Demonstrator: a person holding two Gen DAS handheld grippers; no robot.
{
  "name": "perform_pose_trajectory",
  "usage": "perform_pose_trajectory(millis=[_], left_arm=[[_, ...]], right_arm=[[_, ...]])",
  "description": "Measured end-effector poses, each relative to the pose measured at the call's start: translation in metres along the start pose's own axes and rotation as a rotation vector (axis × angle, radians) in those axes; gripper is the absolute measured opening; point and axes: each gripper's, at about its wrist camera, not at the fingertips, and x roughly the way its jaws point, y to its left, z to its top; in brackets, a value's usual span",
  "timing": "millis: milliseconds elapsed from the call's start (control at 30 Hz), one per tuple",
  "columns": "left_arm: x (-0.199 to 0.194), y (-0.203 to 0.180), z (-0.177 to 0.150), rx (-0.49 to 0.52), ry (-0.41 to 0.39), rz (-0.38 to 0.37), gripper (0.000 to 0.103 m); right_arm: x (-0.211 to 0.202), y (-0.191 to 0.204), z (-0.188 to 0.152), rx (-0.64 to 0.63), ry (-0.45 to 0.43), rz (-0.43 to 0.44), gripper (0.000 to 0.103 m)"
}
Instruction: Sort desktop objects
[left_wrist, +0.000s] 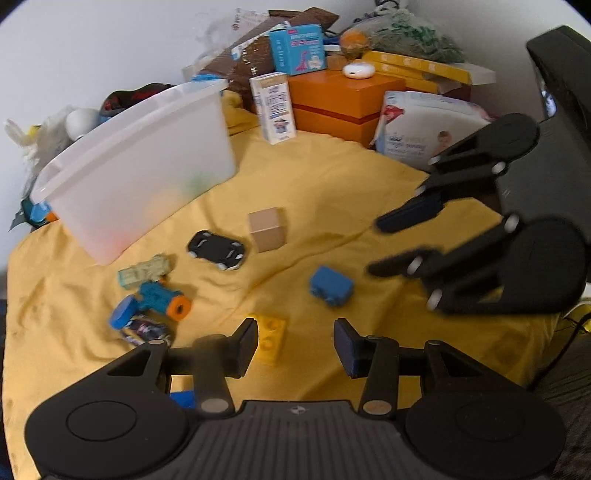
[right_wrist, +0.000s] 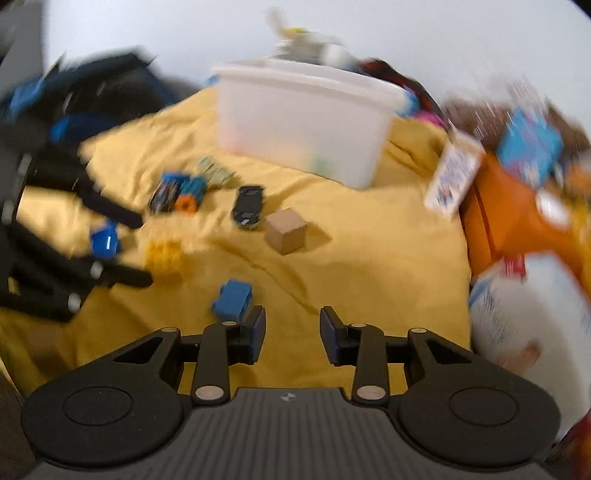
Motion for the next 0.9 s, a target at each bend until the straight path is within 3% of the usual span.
perform_pose_trajectory(millis=[100,233,367,500,633,700,800,867,900], left_arm=[[0.003,0.001,0.002,-0.013,0.008,0.018,0.048],[0.002,0.012,0.001,-0.066,0.023,0.048,0.048],[0.004,0.020,-0.005,-0.095,0.028,0.034,0.048],[0.017,0.019,-0.008,-0.066,0.052,0.038,0.049],[0.025,0.020,-0.009,-0.038,0.064,0.056,0.049],[0.029,0.021,-0.010,-0.038,0.072,0.048,0.049],[0.037,0.023,-0.015,-0.051,0.088,0.028,0.048],[0.037,0.029,-0.016,-0.093,0.075,-0.016,0.035],[0.037,0.031,-0.016,-0.114,0.076,-0.041,0.036]], right_arm=[[0.004,0.020,0.006,-0.129,-0.015,0.034,0.033],[0.018,0.024,0.018,-0.109,0.005,0.100,0.023],[0.034,0.028,0.023,-0.083,0.036,0.142,0.024],[0.045,0.032,0.019,-0.128,0.059,0.084,0.030],[0.051,0.016,0.014,-0.050,0.099,0.084,0.026],[0.051,0.011,0.013,-0.010,0.100,0.091,0.018],[0.052,0.005,0.010,0.041,0.100,0.099,0.018],[0.052,0.004,0.009,0.057,0.094,0.102,0.018],[0.051,0.006,0.007,0.051,0.089,0.099,0.018]])
